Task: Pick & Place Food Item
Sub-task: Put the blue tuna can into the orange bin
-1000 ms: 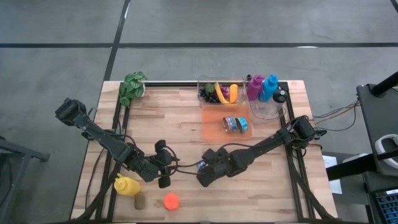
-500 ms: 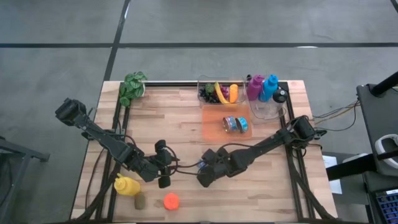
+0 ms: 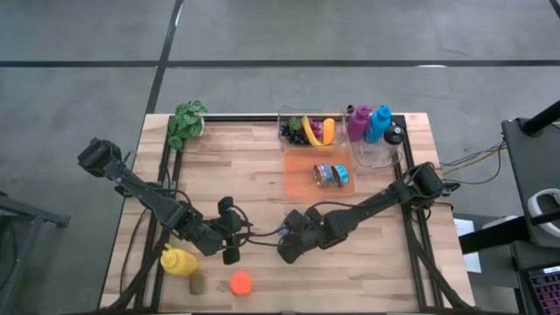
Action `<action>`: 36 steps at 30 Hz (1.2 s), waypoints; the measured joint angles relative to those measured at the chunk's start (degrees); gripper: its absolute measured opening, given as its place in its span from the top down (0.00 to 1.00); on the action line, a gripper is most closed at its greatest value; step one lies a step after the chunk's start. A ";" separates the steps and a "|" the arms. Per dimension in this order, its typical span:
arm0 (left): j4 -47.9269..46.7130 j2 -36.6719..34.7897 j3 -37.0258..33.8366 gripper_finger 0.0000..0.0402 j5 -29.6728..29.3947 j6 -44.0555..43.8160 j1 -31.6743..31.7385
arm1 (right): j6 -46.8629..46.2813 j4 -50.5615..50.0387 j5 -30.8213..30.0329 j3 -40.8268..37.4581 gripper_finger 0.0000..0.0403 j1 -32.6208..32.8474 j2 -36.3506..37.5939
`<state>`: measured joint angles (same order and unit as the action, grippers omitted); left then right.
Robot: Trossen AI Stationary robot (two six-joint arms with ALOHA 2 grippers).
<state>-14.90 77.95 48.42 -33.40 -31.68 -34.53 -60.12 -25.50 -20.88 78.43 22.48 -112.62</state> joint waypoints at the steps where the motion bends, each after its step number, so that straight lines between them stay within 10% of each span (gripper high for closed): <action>1: 0.00 0.00 0.00 0.71 0.01 0.00 0.01 | 0.14 0.00 -0.04 0.00 0.60 0.00 0.00; 36: 0.01 0.02 0.00 0.71 -0.01 0.15 -0.03 | 6.09 -6.97 -13.64 2.87 0.66 -0.04 5.38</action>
<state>-14.89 77.97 48.42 -33.41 -31.53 -34.56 -54.03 -32.47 -34.52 81.30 22.44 -107.24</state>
